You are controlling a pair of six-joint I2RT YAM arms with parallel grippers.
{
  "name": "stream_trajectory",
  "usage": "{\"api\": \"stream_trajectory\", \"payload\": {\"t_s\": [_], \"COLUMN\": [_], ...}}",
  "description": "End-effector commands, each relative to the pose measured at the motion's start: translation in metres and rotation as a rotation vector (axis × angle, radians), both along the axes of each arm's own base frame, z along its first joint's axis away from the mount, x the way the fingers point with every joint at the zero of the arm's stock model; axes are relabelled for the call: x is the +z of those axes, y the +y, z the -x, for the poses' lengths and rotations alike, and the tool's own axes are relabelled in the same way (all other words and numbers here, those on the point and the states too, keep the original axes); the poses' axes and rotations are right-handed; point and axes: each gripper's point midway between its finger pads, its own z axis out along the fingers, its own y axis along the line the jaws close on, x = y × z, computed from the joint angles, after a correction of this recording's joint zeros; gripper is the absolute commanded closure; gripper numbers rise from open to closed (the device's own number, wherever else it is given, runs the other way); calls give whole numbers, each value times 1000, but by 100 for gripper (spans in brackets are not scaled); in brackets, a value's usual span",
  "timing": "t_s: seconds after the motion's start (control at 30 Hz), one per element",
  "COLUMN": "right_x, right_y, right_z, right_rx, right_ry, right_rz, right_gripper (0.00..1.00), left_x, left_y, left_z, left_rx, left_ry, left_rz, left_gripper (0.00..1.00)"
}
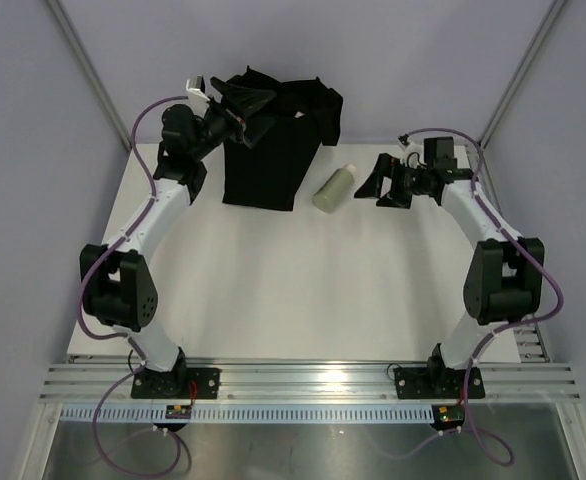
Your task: Place the personal care products into the canvas bag
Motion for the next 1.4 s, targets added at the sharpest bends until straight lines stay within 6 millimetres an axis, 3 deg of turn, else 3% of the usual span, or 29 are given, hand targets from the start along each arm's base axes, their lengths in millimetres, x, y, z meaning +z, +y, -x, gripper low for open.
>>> {"api": "stream_trajectory", "payload": {"t_s": [0.0,0.03,0.07,0.1,0.13,0.17,0.2,0.23,0.27,0.37,0.4,0.43,0.5,0.53,0.7,0.83,0.9,0.93,0.97,1.0,1.03,1.07,1.1,1.13,1.2,1.23,1.27,1.33,1.37], "right_x": [-8,-11,-16,-24,-35,-42,-52,-64,-73,-99,-98,-112,-115,-126,-165,-165,-172,-162,-158,-169,-157,-145,-150,-129,-92,-80,-53,-36,-13], "right_y": [26,35,41,48,53,53,48,52,48,43,45,47,56,59,67,66,69,63,68,65,56,65,65,55,64,62,58,51,47], "right_z": [-48,-64,-71,-73,-88,-96,-104,-116,-122,-138,-142,-144,-150,-151,-140,-130,-118,-119,-118,-105,-108,-107,-93,-96,-79,-76,-75,-63,-62], "right_rx": [-303,-322,-339,-394,-419,-457,-524,-545,-580,-643,-647,-644,-638,-630,-607,-583,-543,-546,-516,-492,-487,-398,-339,-308,-100,-59,21,63,107], "right_ry": [86,94,116,170,192,203,214,220,230,251,247,264,247,259,342,363,400,392,399,439,427,398,418,376,287,262,187,152,91], "right_rz": [151,177,193,212,228,250,286,308,333,432,429,438,430,433,436,416,376,347,291,274,224,134,90,19,-162,-217,-324,-413,-482], "right_gripper": [0,1,0,0,1,1,0,1,0,1,0,1,0,1,1,12,29,37,54,63,72,81,84,89,100,100,100,100,100], "left_x": [11,-1,3,-30,-44,-38,-68,-79,-80,-110,-103,-123,-122,-142,-168,-186,-189,-190,-188,-191,-191,-191,-194,-195,-193,-195,-196,-198,-198], "left_y": [0,2,7,11,18,31,40,53,64,86,92,98,104,108,116,121,121,121,121,121,122,122,122,123,123,122,122,120,119], "left_z": [70,76,93,97,101,110,118,119,136,156,169,176,191,195,210,212,212,212,212,212,212,212,213,213,213,212,211,210,209], "left_rx": [-133,-130,-122,-125,-98,-30,-27,32,55,100,132,139,179,186,229,242,248,251,255,255,260,265,264,269,279,282,284,284,281], "left_ry": [-286,-322,-355,-262,-297,-312,-231,-236,-223,-181,-209,-176,-197,-151,-71,1,9,10,2,6,2,-1,2,6,-6,-11,-13,-16,-18], "left_rz": [-187,-265,-309,-385,-499,-558,-635,-726,-767,-885,-889,-908,-897,-896,-852,-851,-841,-839,-834,-831,-830,-828,-828,-827,-813,-806,-800,-783,-778], "left_gripper": [1,1,1,1,1,1,1,1,1,1,1,1,1,1,1,1,1,1,1,1,1,1,1,1,1,1,1,1,1]}}
